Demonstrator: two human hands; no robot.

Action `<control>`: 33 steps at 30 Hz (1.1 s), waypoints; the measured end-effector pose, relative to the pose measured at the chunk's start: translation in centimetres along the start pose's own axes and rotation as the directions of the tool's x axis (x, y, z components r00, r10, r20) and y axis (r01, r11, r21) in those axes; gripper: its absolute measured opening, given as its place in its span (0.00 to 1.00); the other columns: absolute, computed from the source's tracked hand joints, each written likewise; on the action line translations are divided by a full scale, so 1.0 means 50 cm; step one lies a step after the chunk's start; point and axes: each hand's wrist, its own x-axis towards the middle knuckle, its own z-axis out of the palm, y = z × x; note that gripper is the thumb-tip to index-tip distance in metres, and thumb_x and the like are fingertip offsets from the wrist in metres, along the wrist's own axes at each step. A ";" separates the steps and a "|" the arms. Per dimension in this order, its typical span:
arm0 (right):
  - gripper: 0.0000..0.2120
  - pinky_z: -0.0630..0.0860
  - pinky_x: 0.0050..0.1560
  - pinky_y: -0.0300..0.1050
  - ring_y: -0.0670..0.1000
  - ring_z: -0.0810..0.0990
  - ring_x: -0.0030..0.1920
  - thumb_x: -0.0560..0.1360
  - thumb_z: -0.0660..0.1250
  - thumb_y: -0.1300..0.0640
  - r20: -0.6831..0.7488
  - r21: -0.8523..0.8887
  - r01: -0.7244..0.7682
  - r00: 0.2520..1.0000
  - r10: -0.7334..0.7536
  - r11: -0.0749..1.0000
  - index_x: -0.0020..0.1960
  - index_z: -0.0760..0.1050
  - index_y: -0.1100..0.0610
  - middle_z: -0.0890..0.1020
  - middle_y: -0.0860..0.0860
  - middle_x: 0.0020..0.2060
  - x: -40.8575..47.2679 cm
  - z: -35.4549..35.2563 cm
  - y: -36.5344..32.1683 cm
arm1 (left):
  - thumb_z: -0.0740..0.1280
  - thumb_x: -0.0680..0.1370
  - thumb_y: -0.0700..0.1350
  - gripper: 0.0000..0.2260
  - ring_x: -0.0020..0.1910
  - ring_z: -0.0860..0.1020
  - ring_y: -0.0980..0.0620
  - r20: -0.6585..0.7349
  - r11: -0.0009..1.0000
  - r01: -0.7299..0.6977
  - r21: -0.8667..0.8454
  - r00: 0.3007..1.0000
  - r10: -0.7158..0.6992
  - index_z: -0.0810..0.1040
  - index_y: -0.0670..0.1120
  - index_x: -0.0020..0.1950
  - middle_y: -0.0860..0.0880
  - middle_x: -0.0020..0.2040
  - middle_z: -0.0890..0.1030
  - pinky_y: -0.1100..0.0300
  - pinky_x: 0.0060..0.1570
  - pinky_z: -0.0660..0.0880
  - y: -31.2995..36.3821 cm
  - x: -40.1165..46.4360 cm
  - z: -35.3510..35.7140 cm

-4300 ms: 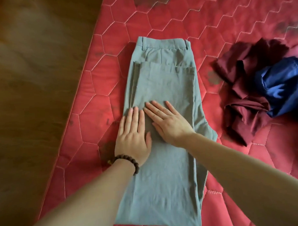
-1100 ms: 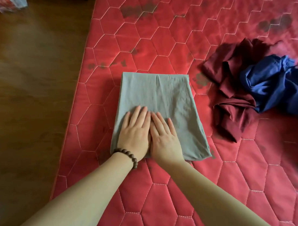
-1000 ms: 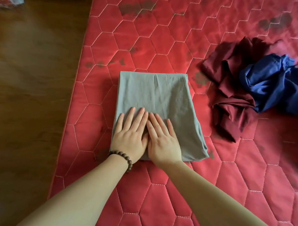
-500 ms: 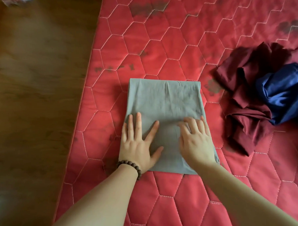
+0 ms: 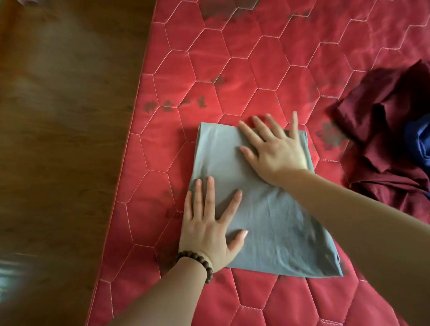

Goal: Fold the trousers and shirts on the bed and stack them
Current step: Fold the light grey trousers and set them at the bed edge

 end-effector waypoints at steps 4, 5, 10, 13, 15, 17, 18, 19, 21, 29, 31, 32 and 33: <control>0.26 0.37 0.70 0.72 0.52 0.48 0.78 0.81 0.43 0.39 0.006 0.023 -0.275 0.962 0.275 0.961 0.76 0.58 0.46 0.60 0.48 0.76 -0.018 -0.006 0.079 | 0.60 0.71 0.67 0.36 0.76 0.48 0.34 -0.001 1.000 -0.008 0.004 1.000 0.008 0.56 0.58 0.78 0.35 0.78 0.48 0.36 0.71 0.55 -0.003 0.002 0.002; 0.26 0.36 0.69 0.72 0.53 0.47 0.78 0.81 0.45 0.41 -0.037 0.026 -0.320 0.946 0.321 0.947 0.76 0.59 0.48 0.59 0.49 0.77 -0.019 -0.010 0.068 | 0.60 0.71 0.67 0.36 0.76 0.48 0.34 0.001 1.000 -0.010 0.004 1.000 0.010 0.56 0.58 0.78 0.35 0.78 0.48 0.36 0.71 0.55 -0.003 0.001 0.003; 0.24 0.49 0.73 0.69 0.54 0.55 0.77 0.80 0.53 0.50 -0.128 0.179 0.107 0.988 -0.085 0.978 0.74 0.64 0.52 0.61 0.51 0.76 -0.087 -0.003 -0.081 | 0.59 0.71 0.66 0.34 0.77 0.48 0.35 0.003 1.000 0.002 0.020 1.000 -0.002 0.59 0.58 0.76 0.36 0.78 0.49 0.36 0.71 0.55 -0.001 0.003 0.003; 0.25 0.49 0.74 0.62 0.52 0.54 0.77 0.81 0.49 0.43 -0.060 0.163 0.226 0.974 -0.219 0.960 0.77 0.57 0.46 0.59 0.48 0.76 -0.094 0.015 -0.058 | 0.58 0.71 0.67 0.35 0.77 0.48 0.36 -0.001 0.999 0.002 0.040 1.000 -0.002 0.58 0.58 0.77 0.37 0.78 0.48 0.37 0.72 0.54 -0.001 0.000 0.004; 0.27 0.46 0.75 0.62 0.52 0.54 0.77 0.79 0.49 0.37 -0.074 0.086 0.124 0.990 -0.118 0.989 0.77 0.56 0.43 0.58 0.49 0.77 -0.097 0.025 -0.015 | 0.58 0.72 0.67 0.36 0.77 0.48 0.35 -0.007 0.999 -0.009 0.047 1.000 0.009 0.56 0.58 0.78 0.36 0.78 0.48 0.37 0.72 0.53 -0.001 -0.001 0.007; 0.29 0.41 0.74 0.62 0.53 0.49 0.78 0.78 0.49 0.34 -0.090 0.110 -0.095 0.990 0.105 0.989 0.77 0.54 0.41 0.54 0.50 0.78 -0.110 0.037 0.024 | 0.58 0.72 0.67 0.36 0.77 0.48 0.35 -0.017 0.999 -0.017 0.048 1.000 0.018 0.55 0.58 0.78 0.36 0.78 0.48 0.36 0.72 0.54 -0.003 0.001 0.010; 0.29 0.40 0.75 0.61 0.53 0.47 0.78 0.77 0.49 0.35 -0.078 0.171 -0.174 0.979 0.190 0.970 0.77 0.53 0.40 0.51 0.51 0.78 -0.118 0.043 0.034 | 0.58 0.72 0.67 0.36 0.77 0.48 0.34 -0.019 0.999 -0.018 0.050 1.000 0.019 0.55 0.58 0.78 0.36 0.78 0.48 0.36 0.71 0.54 -0.003 0.002 0.011; 0.29 0.41 0.75 0.60 0.53 0.44 0.78 0.78 0.50 0.36 -0.048 0.246 -0.210 0.972 0.228 0.946 0.77 0.52 0.40 0.49 0.52 0.78 -0.124 0.048 0.038 | 0.58 0.72 0.66 0.36 0.77 0.48 0.34 -0.017 0.999 -0.019 0.048 1.000 0.019 0.55 0.58 0.78 0.36 0.78 0.48 0.36 0.71 0.54 -0.003 0.001 0.011; 0.28 0.42 0.76 0.58 0.53 0.43 0.78 0.79 0.53 0.40 -0.011 0.367 -0.193 0.977 0.211 0.910 0.77 0.52 0.41 0.47 0.52 0.78 -0.123 0.046 0.046 | 0.58 0.72 0.66 0.36 0.77 0.48 0.35 -0.023 0.999 -0.016 0.043 1.000 0.017 0.55 0.58 0.78 0.36 0.78 0.47 0.36 0.72 0.53 -0.004 0.001 0.011; 0.30 0.42 0.76 0.51 0.54 0.47 0.78 0.79 0.53 0.39 0.027 0.449 -0.396 0.902 0.431 0.801 0.77 0.46 0.40 0.44 0.57 0.78 -0.192 0.038 -0.004 | 0.59 0.72 0.66 0.36 0.77 0.48 0.35 -0.043 1.000 -0.014 0.026 0.999 0.015 0.56 0.57 0.78 0.36 0.78 0.49 0.37 0.72 0.53 -0.003 0.000 0.012; 0.31 0.40 0.76 0.49 0.54 0.47 0.78 0.78 0.52 0.38 0.035 0.479 -0.385 0.906 0.422 0.788 0.77 0.45 0.40 0.46 0.59 0.78 -0.229 0.049 -0.020 | 0.59 0.71 0.66 0.36 0.77 0.48 0.35 -0.046 1.000 -0.012 0.010 0.999 0.013 0.57 0.57 0.77 0.36 0.78 0.49 0.37 0.72 0.52 -0.002 -0.002 0.012; 0.30 0.39 0.76 0.48 0.54 0.47 0.77 0.78 0.52 0.38 0.032 0.486 -0.379 0.908 0.417 0.788 0.77 0.46 0.40 0.47 0.59 0.78 -0.233 0.053 -0.019 | 0.59 0.71 0.66 0.36 0.77 0.48 0.35 -0.042 1.000 -0.012 0.005 0.999 0.013 0.57 0.57 0.77 0.36 0.78 0.49 0.38 0.72 0.52 -0.002 -0.002 0.010; 0.30 0.39 0.76 0.48 0.54 0.47 0.77 0.78 0.51 0.39 0.026 0.487 -0.376 0.908 0.418 0.788 0.77 0.46 0.40 0.48 0.59 0.77 -0.232 0.057 -0.016 | 0.59 0.71 0.66 0.36 0.77 0.48 0.35 -0.039 1.000 -0.015 -0.002 0.999 0.015 0.57 0.57 0.77 0.36 0.78 0.49 0.38 0.72 0.52 -0.002 -0.001 0.009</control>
